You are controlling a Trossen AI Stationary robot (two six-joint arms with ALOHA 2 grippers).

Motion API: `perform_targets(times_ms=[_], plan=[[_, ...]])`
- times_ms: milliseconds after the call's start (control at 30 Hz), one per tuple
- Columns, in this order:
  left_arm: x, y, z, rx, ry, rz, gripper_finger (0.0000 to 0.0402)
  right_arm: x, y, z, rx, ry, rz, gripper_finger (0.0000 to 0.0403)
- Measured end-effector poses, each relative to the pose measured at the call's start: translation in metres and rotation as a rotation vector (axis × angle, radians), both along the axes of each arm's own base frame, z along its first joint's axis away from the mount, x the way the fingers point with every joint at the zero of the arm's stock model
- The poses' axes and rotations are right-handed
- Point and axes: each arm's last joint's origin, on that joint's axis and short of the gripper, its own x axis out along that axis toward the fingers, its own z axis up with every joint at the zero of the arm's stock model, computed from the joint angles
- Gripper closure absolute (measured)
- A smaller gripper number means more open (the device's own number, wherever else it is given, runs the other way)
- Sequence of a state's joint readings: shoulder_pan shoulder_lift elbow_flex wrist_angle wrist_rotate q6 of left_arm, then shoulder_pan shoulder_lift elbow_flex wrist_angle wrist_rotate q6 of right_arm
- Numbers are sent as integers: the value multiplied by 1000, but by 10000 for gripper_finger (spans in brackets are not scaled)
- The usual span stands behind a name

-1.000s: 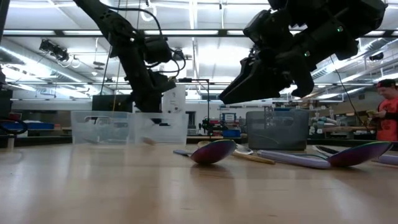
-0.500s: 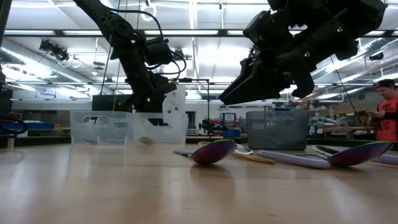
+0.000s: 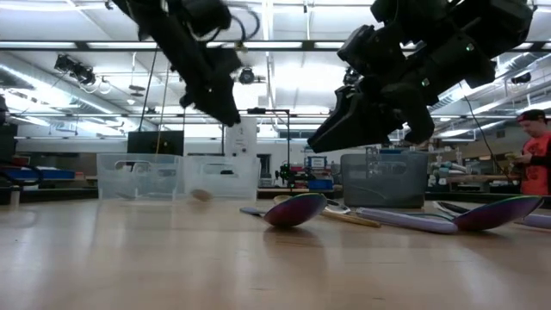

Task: Sort silverware by color (type)
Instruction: Put the gold spoon into the right transparent bin

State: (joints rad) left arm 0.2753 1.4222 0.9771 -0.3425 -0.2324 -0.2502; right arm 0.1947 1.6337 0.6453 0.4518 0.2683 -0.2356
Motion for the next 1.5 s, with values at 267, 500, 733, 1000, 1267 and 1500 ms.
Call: perform_targets(times_ms=[267,500,733,1000,1267,1500], plan=[[7,-79,0,147,98,-312,260,0,-1,0,-16,2,-21,269],[3,-127,-1,123,86,-447,260,0,-1,0,-12,4,-19,269],[-4,-156,-5,-50,78,-474,260,1,-2,2,3,-31,-26,269],[-16,-198,-10,-145,69,-503,260,3,-4,4,35,-62,-88,269],[-29,-242,-30,-172,101,-466,260,5,-4,11,91,-143,-127,269],[-43,-275,-37,-173,182,-449,260,7,-4,14,154,-196,-189,269]])
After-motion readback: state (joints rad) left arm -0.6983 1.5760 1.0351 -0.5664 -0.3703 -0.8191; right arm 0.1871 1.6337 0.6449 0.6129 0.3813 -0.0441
